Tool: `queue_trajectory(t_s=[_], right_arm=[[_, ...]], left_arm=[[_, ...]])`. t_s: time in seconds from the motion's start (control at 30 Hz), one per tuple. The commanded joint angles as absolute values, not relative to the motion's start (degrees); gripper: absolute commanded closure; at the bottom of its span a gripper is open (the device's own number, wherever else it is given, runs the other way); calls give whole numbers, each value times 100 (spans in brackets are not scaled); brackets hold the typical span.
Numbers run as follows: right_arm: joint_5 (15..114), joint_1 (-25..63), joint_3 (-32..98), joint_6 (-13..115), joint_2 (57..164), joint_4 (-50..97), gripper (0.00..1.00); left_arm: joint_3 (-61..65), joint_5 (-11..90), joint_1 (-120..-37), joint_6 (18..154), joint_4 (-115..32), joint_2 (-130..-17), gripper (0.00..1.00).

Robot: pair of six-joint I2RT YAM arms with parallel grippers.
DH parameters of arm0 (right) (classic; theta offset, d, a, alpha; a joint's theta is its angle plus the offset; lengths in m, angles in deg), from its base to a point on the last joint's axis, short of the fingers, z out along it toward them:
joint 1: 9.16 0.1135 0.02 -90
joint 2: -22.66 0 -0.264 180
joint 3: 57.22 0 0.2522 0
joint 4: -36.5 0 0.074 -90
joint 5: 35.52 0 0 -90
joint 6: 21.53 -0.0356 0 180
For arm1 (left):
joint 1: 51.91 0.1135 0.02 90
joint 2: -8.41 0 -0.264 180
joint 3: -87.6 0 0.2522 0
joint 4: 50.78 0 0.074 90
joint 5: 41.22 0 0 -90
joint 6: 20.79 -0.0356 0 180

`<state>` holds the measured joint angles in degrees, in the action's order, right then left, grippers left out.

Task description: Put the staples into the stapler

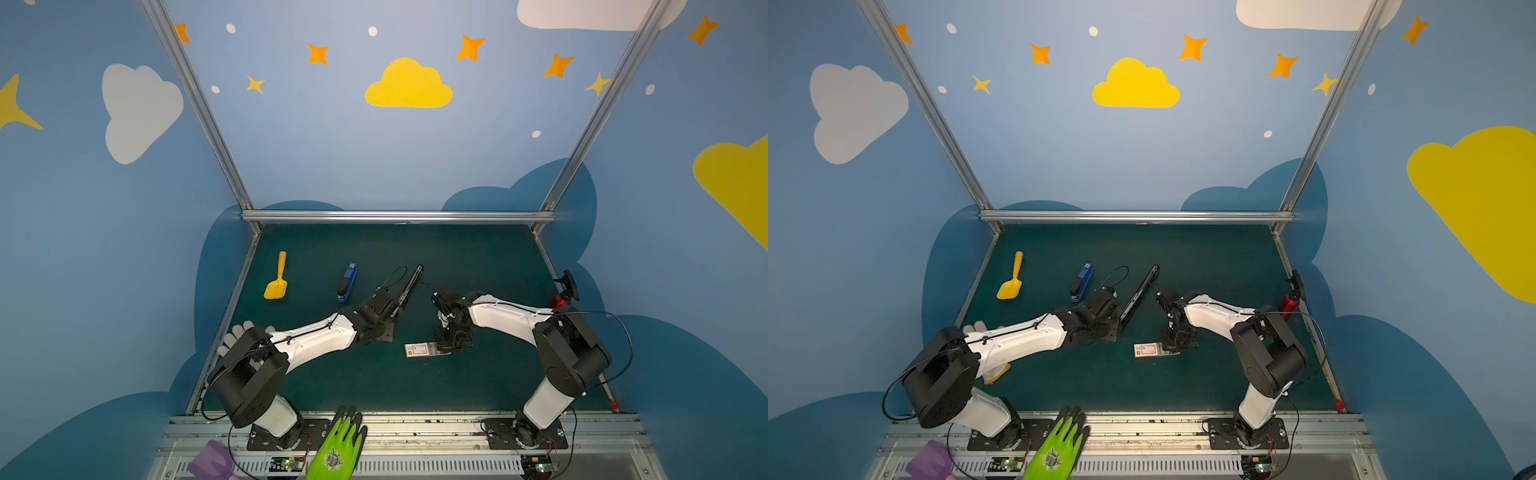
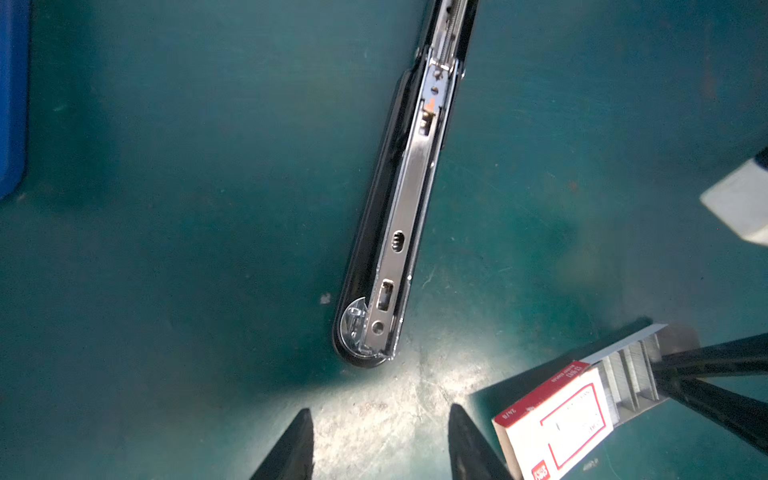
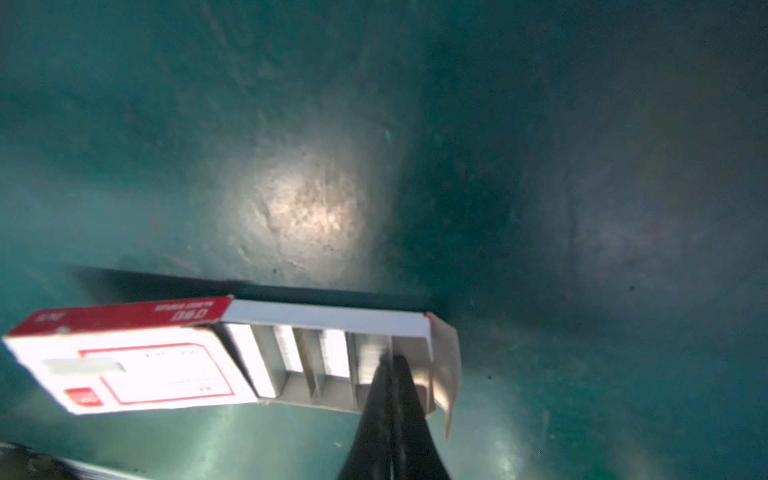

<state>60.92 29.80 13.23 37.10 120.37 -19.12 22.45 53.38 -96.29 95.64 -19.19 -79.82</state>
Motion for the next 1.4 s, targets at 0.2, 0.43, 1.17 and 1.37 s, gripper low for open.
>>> queue_trajectory(t_s=[0.2,0.43,1.17,1.37], right_arm=[[5975,3004,1477,3665,11645,-2288,100],[5983,2908,1590,3727,11231,-2511,100],[11315,2116,1457,4150,10144,745,100],[12162,2117,1350,3733,10247,1640,100]], left_arm=[[2269,5471,-9629,9574,-1895,-7864,48],[2249,5480,-9591,9540,-1890,-7650,48],[3820,-313,-7878,11604,-7064,-6047,52],[3794,-715,-7997,12104,-7912,-6246,51]])
